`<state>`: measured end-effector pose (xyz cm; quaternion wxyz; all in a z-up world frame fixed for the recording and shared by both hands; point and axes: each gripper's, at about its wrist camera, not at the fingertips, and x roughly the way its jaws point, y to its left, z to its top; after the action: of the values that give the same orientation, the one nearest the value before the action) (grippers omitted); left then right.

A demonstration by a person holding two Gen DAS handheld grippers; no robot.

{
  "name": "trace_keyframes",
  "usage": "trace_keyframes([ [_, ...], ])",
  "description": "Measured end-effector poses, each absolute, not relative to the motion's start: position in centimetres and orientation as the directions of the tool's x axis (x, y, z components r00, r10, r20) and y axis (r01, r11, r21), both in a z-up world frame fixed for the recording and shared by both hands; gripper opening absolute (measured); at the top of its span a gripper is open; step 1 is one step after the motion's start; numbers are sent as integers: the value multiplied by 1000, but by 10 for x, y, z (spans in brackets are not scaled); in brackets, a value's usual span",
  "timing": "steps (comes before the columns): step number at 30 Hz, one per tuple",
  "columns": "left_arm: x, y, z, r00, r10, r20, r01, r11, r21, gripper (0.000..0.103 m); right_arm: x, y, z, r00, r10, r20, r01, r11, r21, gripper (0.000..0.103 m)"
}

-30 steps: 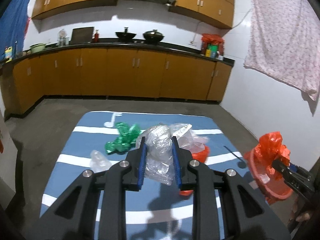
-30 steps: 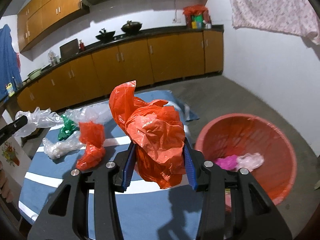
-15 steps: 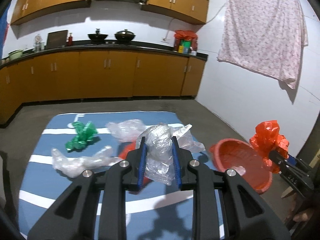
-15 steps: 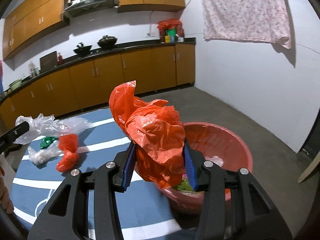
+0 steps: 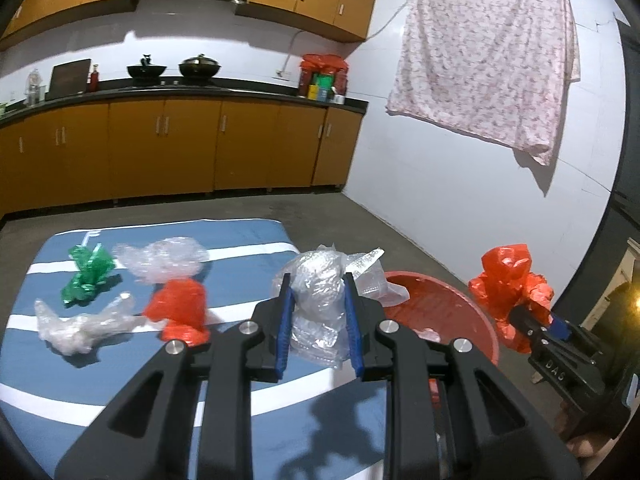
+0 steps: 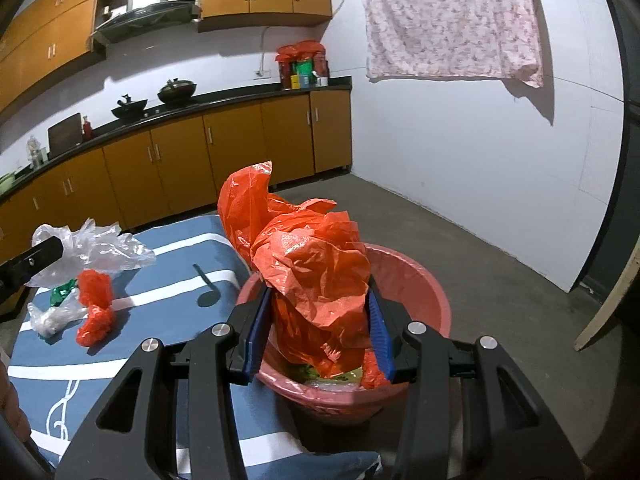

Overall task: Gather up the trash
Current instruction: 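Carry both bags over the basket and open both tools to release them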

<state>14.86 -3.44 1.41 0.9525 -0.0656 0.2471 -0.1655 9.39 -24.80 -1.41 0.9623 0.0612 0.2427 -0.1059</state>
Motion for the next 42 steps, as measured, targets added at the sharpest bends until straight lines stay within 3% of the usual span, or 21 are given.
trace_keyframes([
  [42,235,-174,-45,663,-531,-528,482,842,-241,24,132,-318,-37,835,-245,-493,373,911,178,45],
])
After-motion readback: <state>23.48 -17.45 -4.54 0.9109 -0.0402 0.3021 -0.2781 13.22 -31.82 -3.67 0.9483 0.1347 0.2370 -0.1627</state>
